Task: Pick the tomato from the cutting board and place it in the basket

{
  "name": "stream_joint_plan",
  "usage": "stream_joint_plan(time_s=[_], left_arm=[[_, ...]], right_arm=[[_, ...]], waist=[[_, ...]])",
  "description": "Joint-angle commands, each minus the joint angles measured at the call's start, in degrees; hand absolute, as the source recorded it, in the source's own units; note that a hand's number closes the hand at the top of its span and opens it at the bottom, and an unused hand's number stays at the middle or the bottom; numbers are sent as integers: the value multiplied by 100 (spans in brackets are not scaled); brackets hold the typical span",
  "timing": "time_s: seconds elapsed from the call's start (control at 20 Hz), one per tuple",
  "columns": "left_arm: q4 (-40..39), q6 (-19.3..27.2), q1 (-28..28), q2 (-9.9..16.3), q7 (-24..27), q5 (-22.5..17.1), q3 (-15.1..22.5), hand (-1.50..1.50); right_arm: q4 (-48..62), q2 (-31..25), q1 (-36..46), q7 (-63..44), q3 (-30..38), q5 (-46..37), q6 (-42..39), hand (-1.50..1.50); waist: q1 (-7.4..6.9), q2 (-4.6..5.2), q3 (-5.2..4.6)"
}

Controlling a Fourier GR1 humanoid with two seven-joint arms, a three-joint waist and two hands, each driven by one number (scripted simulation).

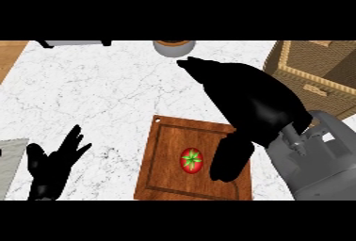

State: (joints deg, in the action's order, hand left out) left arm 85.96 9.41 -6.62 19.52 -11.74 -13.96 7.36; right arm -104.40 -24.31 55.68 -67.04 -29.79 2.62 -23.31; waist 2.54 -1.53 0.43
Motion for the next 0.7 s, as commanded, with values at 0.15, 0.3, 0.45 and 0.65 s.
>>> stream_joint_plan(time_s=[0.15,0.3,0.45,0.65], left_arm=[[-377,-184,-103,19,-377,-56,90,0],[-598,-170,-277,10,-38,107,90,0],[-331,-62,-257,-63,-284,151,205,0],[-316,-133,-333,-81,-200,137,217,0]], right_arm=[[-289,72,-251,-1200,-482,-103,127,-150],[-437,197,-477,-1199,-686,-443,492,-150],[-480,106,-796,-1010,-828,-696,509,-150],[-249,147,-840,-1090,-1077,-786,371,-150]], waist=[[-143,113,-53],[-152,113,-55],[-165,113,-47],[-205,116,-53]])
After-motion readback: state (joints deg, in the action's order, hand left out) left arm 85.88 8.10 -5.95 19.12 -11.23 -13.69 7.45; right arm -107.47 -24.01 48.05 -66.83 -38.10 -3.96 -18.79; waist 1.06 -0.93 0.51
